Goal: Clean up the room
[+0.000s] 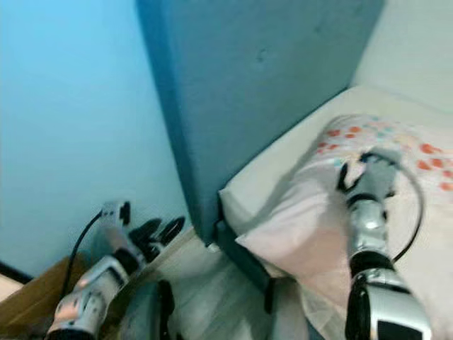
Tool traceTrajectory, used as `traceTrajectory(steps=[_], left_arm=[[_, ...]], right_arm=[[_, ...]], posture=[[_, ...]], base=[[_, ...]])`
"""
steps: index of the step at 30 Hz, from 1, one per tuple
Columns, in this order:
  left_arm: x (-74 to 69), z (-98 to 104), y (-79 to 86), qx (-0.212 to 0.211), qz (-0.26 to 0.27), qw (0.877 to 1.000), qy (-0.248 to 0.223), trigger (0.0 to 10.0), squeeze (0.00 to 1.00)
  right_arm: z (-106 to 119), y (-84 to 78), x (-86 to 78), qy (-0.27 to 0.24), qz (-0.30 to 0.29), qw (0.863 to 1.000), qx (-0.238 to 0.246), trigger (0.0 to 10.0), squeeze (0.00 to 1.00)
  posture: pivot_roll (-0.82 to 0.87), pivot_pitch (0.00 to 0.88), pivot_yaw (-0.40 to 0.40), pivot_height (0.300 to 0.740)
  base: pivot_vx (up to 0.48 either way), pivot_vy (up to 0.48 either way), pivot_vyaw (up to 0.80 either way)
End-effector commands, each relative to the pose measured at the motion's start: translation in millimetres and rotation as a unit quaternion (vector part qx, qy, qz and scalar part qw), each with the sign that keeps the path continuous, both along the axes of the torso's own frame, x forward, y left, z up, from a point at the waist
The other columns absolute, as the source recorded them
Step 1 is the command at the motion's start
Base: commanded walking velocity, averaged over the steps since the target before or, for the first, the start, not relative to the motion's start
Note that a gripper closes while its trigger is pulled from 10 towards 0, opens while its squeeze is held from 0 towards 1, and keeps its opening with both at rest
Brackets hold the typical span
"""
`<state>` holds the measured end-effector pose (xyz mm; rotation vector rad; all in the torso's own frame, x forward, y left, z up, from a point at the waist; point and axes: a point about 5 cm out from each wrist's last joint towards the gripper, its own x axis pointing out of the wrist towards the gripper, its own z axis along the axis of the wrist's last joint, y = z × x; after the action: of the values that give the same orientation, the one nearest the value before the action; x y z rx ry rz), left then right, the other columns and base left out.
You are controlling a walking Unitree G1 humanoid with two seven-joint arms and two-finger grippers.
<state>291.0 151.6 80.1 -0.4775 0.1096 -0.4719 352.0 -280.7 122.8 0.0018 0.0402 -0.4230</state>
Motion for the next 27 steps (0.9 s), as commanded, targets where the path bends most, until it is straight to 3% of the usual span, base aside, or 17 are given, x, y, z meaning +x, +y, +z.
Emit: traceTrajectory(steps=[1,6,12,18,22,27], left_arm=[[-1.7,-7.1,-5.9,-0.023,-0.022,0.999,0.014,10.0,0.00],[-1.0,-5.6,-18.0,-0.031,-0.061,0.998,0.007,10.0,0.00],[4.3,-8.5,-26.3,-0.035,-0.056,0.998,0.019,10.0,0.00],[12.3,-9.1,-46.1,-0.025,-0.048,0.998,0.027,10.0,0.00],[14.3,-13.6,-47.9,-0.012,-0.042,0.998,0.037,10.0,0.00],[16.3,-15.4,-48.0,-0.002,-0.034,0.999,0.038,10.0,0.00]], right_arm=[[-12.5,2.7,-4.8,0.017,-0.004,1.000,0.019,10.0,0.00],[-13.2,9.5,-2.9,0.017,0.002,1.000,0.023,10.0,0.00],[-4.7,2.3,-1.3,0.013,-0.004,1.000,0.015,10.0,0.00],[-4.7,-10.3,-6.6,0.024,-0.025,0.999,0.002,10.0,0.00],[-6.8,-8.6,-7.6,0.026,-0.025,0.999,-0.005,10.0,0.00],[-9.1,-0.3,-6.1,0.020,0.002,1.000,0.003,10.0,0.00]], posture=[[0.04,0.066,-0.010,0.572],[0.04,0.059,-0.009,0.572],[0.02,0.052,-0.008,0.572],[0.00,0.037,-0.006,0.572],[0.00,0.033,-0.003,0.572],[0.00,0.025,-0.001,0.572]], base=[[0.000,0.000,-0.77],[0.000,0.000,-0.77],[0.000,0.000,-0.77],[0.000,0.000,-0.77],[0.000,0.000,-0.69],[0.000,0.000,0.00]])
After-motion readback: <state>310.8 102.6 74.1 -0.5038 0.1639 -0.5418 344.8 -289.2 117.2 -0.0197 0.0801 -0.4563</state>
